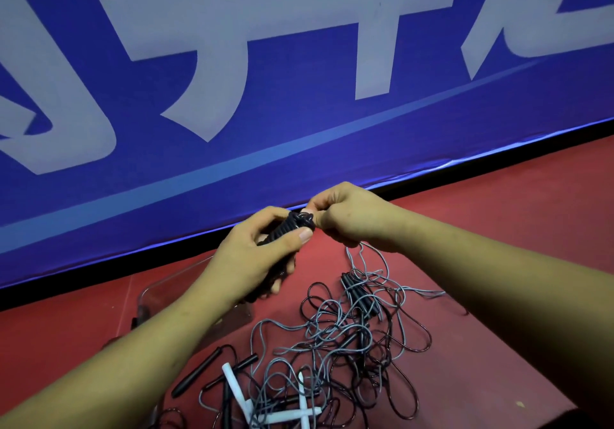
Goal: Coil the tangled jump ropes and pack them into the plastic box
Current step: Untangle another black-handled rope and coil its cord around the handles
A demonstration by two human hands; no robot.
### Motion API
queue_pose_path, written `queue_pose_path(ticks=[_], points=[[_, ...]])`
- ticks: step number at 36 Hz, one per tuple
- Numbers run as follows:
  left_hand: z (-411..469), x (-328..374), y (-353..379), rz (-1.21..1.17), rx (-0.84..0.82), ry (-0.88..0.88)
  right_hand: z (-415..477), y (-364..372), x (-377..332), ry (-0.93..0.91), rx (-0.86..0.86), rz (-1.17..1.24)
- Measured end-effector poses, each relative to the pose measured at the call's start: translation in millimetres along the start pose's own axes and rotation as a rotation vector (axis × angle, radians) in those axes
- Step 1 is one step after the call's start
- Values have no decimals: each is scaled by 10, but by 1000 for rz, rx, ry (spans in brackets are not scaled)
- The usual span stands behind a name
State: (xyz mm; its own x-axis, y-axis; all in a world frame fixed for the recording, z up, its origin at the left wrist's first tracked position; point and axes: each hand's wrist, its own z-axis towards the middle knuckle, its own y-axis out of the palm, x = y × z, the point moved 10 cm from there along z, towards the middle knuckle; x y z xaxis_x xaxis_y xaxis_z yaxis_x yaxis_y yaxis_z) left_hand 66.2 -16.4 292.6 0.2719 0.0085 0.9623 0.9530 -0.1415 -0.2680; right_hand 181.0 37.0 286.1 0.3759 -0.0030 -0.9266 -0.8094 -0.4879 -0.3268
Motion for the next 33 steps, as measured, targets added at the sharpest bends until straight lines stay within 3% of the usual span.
queue_pose_path(ticks=[10,16,21,26,33], points=[[-9,8,-1,-212,4,-13,-70,76,-60,-42,-85,77],[5,-148,122,-525,-64,-228,-121,-22,-398,-279,117,-365],[-39,-186,267,-644,-153,-320,-216,-48,-506,-420,142,-380],[-90,-198,359,-701,-231,-367,-227,-104,-545,-403,159,-413],[-90,-147,275,-694,-204,-324,-237,-88,-559,-367,145,-197]])
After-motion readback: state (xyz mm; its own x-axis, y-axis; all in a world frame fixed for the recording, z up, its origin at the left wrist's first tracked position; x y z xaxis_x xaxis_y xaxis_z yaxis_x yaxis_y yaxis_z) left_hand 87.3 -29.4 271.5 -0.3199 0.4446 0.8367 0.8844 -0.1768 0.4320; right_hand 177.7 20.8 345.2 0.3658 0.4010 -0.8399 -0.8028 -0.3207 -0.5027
